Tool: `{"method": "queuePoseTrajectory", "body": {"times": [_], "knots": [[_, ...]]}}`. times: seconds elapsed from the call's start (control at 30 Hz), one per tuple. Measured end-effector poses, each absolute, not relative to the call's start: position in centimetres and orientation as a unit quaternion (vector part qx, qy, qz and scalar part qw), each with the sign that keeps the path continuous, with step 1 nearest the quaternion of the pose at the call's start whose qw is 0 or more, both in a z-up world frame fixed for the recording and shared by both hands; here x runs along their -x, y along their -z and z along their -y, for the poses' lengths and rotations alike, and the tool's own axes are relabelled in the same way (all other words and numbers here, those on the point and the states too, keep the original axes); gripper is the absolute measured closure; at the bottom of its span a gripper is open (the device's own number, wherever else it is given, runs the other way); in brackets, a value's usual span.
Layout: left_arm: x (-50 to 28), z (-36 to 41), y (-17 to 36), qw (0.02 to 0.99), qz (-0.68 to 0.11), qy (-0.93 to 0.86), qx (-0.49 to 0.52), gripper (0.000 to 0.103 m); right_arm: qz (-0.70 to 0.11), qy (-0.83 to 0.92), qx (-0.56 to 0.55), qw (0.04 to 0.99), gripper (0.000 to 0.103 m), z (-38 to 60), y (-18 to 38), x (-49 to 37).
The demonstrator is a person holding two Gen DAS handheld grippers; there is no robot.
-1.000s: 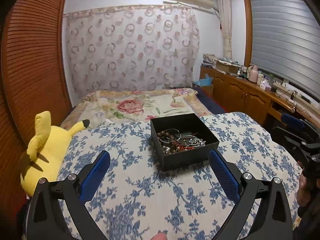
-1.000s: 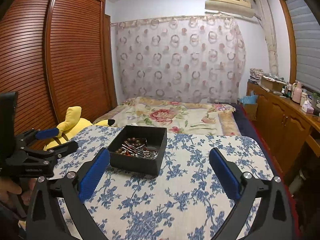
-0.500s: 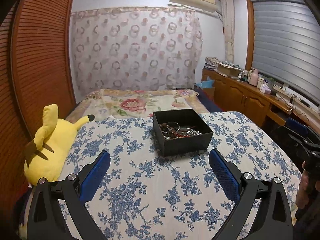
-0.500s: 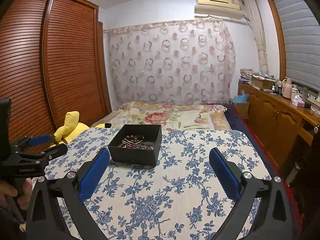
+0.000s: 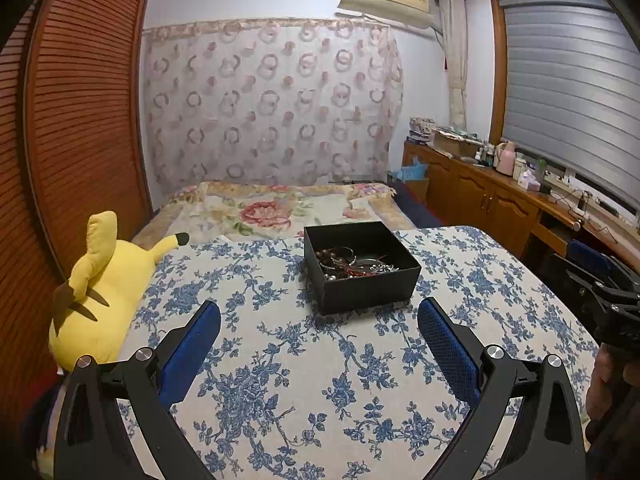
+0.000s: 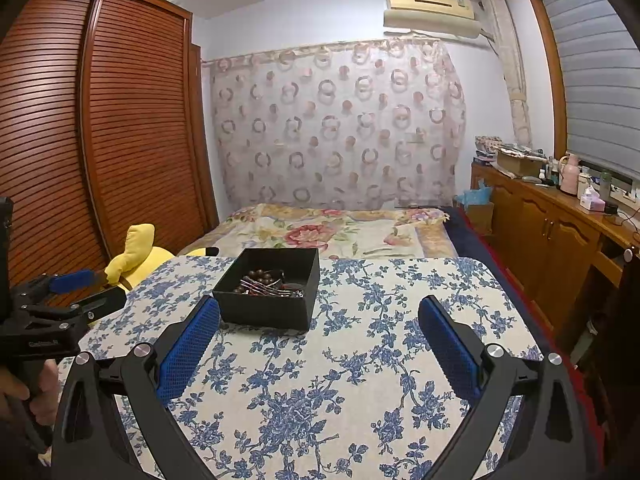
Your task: Organize jewelry
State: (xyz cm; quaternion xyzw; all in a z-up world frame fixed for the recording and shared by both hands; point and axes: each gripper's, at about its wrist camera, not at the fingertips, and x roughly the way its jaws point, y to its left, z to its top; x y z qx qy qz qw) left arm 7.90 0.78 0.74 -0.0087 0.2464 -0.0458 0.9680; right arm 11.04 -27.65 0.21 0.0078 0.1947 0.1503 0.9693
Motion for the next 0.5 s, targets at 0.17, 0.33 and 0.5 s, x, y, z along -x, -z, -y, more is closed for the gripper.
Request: {"method": "queuePoseTrajectory", "body": {"times": [0.17,0.33,0.5], "knots": [[-7.89,-0.79,-0.72,0.968,-0.246,0.046,0.008,0.008,-0.197,-0.147,-0.007,0.969,0.003,27.78,0.08,-11.13],[-7.83,-0.76,-0.74,0.968,-0.246,0.046,0.008,0.008,-0.199,-0.143,-0.009,0.969,0.003,27.83,0.31,-11.17],[-7.49,-0.67,-1.18,0.97,-0.24,0.045,0.005,0.008,-0.201,-0.142,-0.008,0.969,0.003,27.84,0.37,-11.25]]}}
